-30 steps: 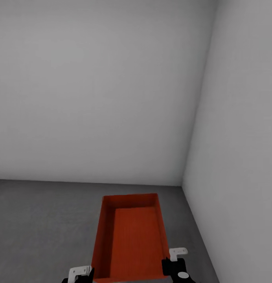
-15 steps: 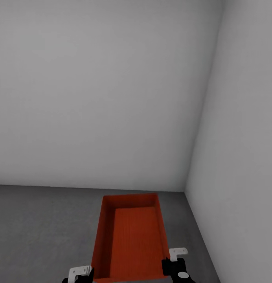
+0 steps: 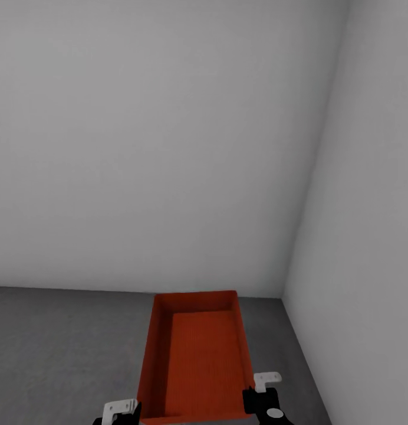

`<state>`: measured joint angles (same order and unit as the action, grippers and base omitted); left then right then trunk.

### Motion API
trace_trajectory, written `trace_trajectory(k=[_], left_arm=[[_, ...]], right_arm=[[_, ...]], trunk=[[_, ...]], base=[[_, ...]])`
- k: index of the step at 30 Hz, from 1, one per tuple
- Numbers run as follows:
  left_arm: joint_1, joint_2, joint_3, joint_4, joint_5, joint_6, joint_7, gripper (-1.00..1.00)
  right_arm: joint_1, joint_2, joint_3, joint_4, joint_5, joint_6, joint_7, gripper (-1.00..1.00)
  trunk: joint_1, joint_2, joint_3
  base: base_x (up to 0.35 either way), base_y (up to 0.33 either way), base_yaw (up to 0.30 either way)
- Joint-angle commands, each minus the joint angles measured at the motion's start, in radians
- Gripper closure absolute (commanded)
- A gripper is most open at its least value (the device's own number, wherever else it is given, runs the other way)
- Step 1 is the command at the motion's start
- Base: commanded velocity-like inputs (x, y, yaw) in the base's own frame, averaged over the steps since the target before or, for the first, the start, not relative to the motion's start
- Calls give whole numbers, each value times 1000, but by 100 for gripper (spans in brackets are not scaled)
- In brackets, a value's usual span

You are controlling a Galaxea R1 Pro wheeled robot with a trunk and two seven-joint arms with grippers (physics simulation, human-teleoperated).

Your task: Move the two storage containers from the living room to the garage. In the garage, place one container on the floor and stack the other container on top of it (either order is fine).

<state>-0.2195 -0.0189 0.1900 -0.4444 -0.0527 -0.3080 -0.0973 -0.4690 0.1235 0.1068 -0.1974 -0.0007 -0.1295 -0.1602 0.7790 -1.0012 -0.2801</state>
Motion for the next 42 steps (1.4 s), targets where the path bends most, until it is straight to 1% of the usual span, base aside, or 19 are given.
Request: trace_trajectory(k=[1, 6, 32, 42], left_arm=[[0, 11, 18, 2, 1, 0, 1, 100], [0, 12, 19, 2, 1, -1, 1, 100], [0, 11, 18, 1, 1, -1, 1, 100], [0, 11, 18, 1, 1, -1, 1, 100]], right_arm=[[-2, -1, -45, -10, 7, -2, -8, 100], [-2, -1, -45, -10, 7, -2, -8, 100], [-2, -1, -45, -10, 7, -2, -8, 100], [-2, -1, -45, -10, 7, -2, -8, 100]], trunk=[[1, -1, -1], [1, -1, -1], [1, -1, -1], [39, -71, -36]], base=[[345, 0, 0], [260, 0, 0], [3, 0, 0], [0, 0, 0]])
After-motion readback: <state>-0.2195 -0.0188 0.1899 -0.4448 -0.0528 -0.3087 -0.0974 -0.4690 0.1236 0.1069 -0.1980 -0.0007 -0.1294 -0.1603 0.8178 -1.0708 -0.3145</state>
